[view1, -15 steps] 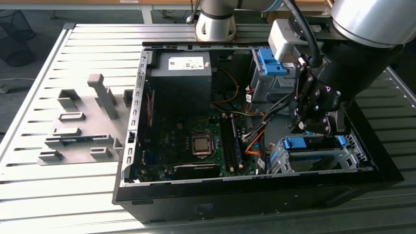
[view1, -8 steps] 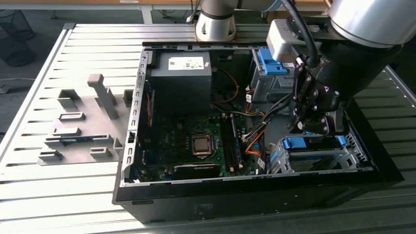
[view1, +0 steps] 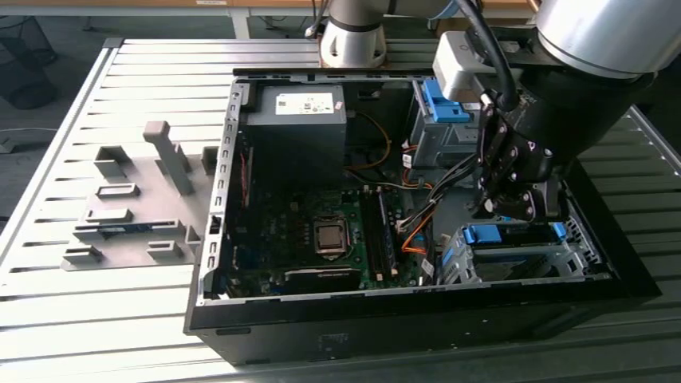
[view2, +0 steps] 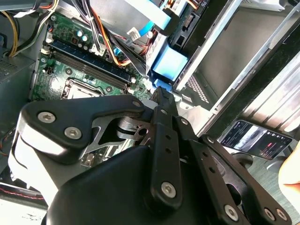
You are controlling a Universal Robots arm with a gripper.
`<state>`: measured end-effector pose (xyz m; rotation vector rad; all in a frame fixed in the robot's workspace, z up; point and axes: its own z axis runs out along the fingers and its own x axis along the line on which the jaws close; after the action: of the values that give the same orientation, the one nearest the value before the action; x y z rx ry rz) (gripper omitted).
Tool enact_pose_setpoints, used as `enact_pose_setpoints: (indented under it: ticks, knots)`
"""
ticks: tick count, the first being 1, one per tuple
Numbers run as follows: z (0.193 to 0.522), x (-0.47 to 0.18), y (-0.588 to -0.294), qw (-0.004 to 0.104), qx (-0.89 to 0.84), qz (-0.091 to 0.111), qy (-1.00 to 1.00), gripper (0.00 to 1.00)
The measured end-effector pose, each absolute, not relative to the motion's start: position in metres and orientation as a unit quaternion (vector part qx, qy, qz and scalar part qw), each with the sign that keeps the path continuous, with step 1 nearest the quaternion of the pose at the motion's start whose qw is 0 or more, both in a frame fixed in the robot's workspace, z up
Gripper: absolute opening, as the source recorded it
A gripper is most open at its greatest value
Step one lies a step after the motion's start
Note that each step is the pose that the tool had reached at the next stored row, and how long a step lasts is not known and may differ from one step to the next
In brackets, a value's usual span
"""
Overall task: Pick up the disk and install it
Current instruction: 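Insert the second disk wire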
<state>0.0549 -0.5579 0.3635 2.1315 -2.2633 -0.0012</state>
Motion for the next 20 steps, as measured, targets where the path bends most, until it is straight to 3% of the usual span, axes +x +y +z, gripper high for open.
enact_pose_setpoints:
  ticks: [14, 20]
  knots:
    - [0.364, 0.060, -0.558, 0.016, 0.685, 0.000, -0.728, 0.11]
    - [0.382, 0.060, -0.558, 0.016, 0.685, 0.000, -0.728, 0.11]
